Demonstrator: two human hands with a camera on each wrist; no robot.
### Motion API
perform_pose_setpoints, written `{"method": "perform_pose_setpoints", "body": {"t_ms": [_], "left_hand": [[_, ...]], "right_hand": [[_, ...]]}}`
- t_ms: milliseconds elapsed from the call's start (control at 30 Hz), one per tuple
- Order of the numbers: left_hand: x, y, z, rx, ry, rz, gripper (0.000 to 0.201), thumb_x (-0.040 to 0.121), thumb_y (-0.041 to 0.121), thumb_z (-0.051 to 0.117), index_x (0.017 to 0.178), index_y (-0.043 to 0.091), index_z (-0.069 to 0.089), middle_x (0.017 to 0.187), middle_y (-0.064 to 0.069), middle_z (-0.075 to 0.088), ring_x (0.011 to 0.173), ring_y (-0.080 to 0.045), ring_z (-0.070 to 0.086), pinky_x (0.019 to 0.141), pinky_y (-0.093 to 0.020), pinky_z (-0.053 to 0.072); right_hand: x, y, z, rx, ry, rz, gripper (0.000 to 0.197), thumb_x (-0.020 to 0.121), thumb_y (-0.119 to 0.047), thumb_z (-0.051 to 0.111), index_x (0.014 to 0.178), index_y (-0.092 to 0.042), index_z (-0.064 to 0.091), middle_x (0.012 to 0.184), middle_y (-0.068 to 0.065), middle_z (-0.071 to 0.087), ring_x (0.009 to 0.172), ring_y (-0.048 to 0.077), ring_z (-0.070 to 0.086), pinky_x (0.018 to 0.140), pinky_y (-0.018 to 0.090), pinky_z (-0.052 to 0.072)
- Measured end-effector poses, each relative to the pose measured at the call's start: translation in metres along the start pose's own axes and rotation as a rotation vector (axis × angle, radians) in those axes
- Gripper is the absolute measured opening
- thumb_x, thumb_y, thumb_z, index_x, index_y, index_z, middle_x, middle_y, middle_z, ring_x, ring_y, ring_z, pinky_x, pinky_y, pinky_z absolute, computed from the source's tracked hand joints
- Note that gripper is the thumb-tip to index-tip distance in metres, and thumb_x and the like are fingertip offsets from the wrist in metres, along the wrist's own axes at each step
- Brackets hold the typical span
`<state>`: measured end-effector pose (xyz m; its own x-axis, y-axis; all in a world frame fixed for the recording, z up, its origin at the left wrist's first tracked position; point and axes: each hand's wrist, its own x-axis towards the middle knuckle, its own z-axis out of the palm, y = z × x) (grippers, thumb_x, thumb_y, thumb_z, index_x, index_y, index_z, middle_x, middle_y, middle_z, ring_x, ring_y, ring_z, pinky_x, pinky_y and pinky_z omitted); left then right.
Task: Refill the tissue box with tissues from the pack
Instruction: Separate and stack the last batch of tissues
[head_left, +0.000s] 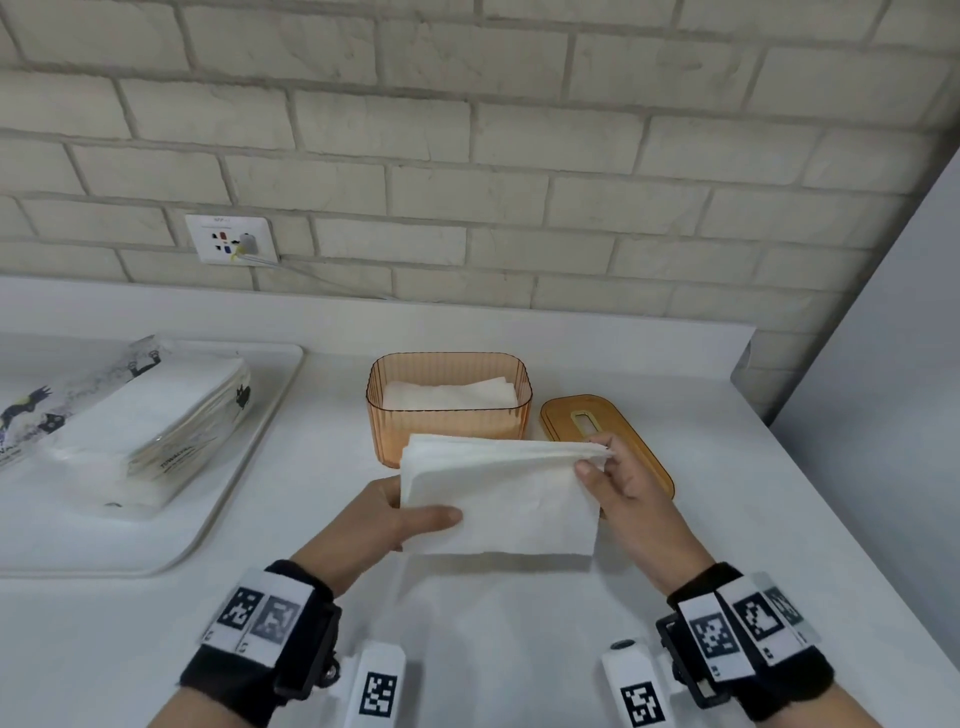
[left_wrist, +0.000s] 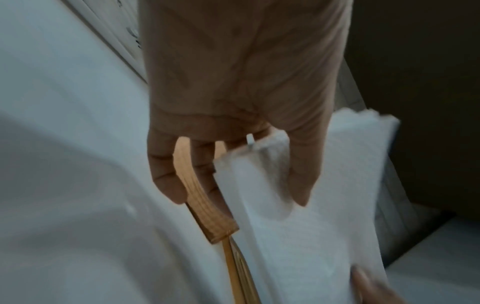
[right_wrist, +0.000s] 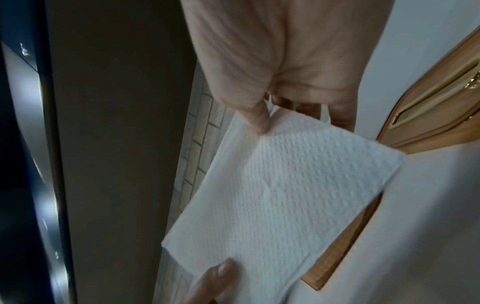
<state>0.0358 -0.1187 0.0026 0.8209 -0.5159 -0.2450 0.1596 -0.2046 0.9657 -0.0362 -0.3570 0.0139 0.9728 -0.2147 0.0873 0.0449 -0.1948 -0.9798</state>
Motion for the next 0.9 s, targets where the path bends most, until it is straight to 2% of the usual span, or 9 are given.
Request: {"method": "perform_pose_setpoints", "body": {"t_ms": [100, 200, 300, 367, 467, 567, 667, 767, 900], "left_hand": [[-0.001, -0.001, 0.013, -0.072, -0.001, 0.060, 0.047, 0.071, 0.030, 0.072, 0.117, 0.023, 0.063, 0.111, 0.002, 0.072, 0.102, -0.017, 0.069, 0.094, -0.038, 0.052], [-0.001, 0.001, 0.018, -0.131, 0.046, 0.110, 0.045, 0.072, 0.032, 0.071, 0.116, 0.024, 0.063, 0.111, 0.002, 0.072, 0.101, -0.017, 0.069, 0.089, -0.035, 0.053], [0.002, -0.003, 0.014, -0.036, 0.061, 0.197, 0.048, 0.072, 0.032, 0.075, 0.117, 0.023, 0.065, 0.112, 0.004, 0.071, 0.104, -0.011, 0.067, 0.090, -0.029, 0.051], [0.005, -0.007, 0.010, 0.131, 0.073, 0.221, 0.028, 0.081, 0.021, 0.074, 0.109, 0.020, 0.069, 0.104, 0.002, 0.073, 0.094, -0.003, 0.066, 0.083, -0.018, 0.050], [0.013, -0.022, 0.005, 0.347, 0.011, 0.107, 0.013, 0.087, 0.021, 0.068, 0.099, 0.017, 0.069, 0.094, -0.004, 0.072, 0.080, -0.004, 0.064, 0.072, -0.014, 0.046], [0.020, -0.031, 0.004, 0.424, -0.003, 0.016, 0.021, 0.086, 0.030, 0.069, 0.101, 0.015, 0.068, 0.098, -0.004, 0.072, 0.088, -0.018, 0.067, 0.078, -0.026, 0.050], [0.021, -0.024, 0.005, 0.335, 0.061, 0.081, 0.024, 0.085, 0.034, 0.067, 0.102, 0.018, 0.069, 0.099, -0.004, 0.073, 0.090, -0.022, 0.067, 0.081, -0.031, 0.051], [0.018, -0.016, 0.009, 0.214, 0.117, 0.150, 0.017, 0.090, 0.022, 0.064, 0.106, 0.024, 0.069, 0.102, 0.005, 0.074, 0.095, -0.011, 0.068, 0.087, -0.029, 0.052], [0.014, -0.007, 0.009, -0.027, 0.282, 0.153, 0.014, 0.090, 0.018, 0.062, 0.101, 0.014, 0.070, 0.094, 0.001, 0.075, 0.088, -0.015, 0.071, 0.071, -0.020, 0.053]], "right_hand": [[0.002, -0.002, 0.002, 0.078, -0.034, 0.046, 0.019, 0.091, -0.013, 0.055, 0.106, -0.025, 0.050, 0.102, 0.000, 0.067, 0.089, 0.009, 0.067, 0.073, 0.023, 0.055], [0.004, -0.002, -0.002, 0.228, -0.089, 0.116, 0.039, 0.084, -0.003, 0.062, 0.115, -0.022, 0.051, 0.109, -0.003, 0.068, 0.098, 0.009, 0.067, 0.079, 0.025, 0.056], [0.005, 0.003, -0.006, 0.074, -0.094, 0.107, 0.032, 0.084, -0.001, 0.062, 0.108, -0.022, 0.058, 0.102, -0.008, 0.070, 0.099, 0.009, 0.065, 0.088, 0.024, 0.051], [0.004, 0.010, -0.008, -0.041, -0.090, 0.108, 0.025, 0.085, -0.001, 0.062, 0.100, -0.020, 0.059, 0.092, -0.014, 0.067, 0.094, 0.006, 0.062, 0.086, 0.021, 0.047], [0.001, 0.026, -0.006, -0.149, -0.179, 0.201, 0.025, 0.089, -0.006, 0.058, 0.106, -0.024, 0.055, 0.100, -0.012, 0.066, 0.095, 0.000, 0.061, 0.084, 0.017, 0.046], [0.002, 0.035, -0.003, -0.247, -0.247, 0.281, 0.032, 0.094, -0.017, 0.052, 0.124, -0.025, 0.049, 0.118, -0.010, 0.063, 0.111, 0.005, 0.057, 0.104, 0.033, 0.043], [0.008, 0.021, -0.001, -0.256, -0.227, 0.248, 0.031, 0.095, -0.018, 0.050, 0.125, -0.027, 0.049, 0.120, -0.008, 0.062, 0.114, 0.009, 0.056, 0.104, 0.034, 0.042], [0.014, 0.007, 0.001, -0.240, -0.228, 0.189, 0.032, 0.094, -0.018, 0.052, 0.123, -0.029, 0.048, 0.120, -0.007, 0.062, 0.113, 0.010, 0.057, 0.101, 0.034, 0.045], [0.026, -0.013, 0.000, -0.176, -0.180, 0.176, 0.027, 0.091, -0.014, 0.057, 0.112, -0.031, 0.053, 0.116, -0.004, 0.064, 0.107, 0.014, 0.062, 0.094, 0.040, 0.051]]}}
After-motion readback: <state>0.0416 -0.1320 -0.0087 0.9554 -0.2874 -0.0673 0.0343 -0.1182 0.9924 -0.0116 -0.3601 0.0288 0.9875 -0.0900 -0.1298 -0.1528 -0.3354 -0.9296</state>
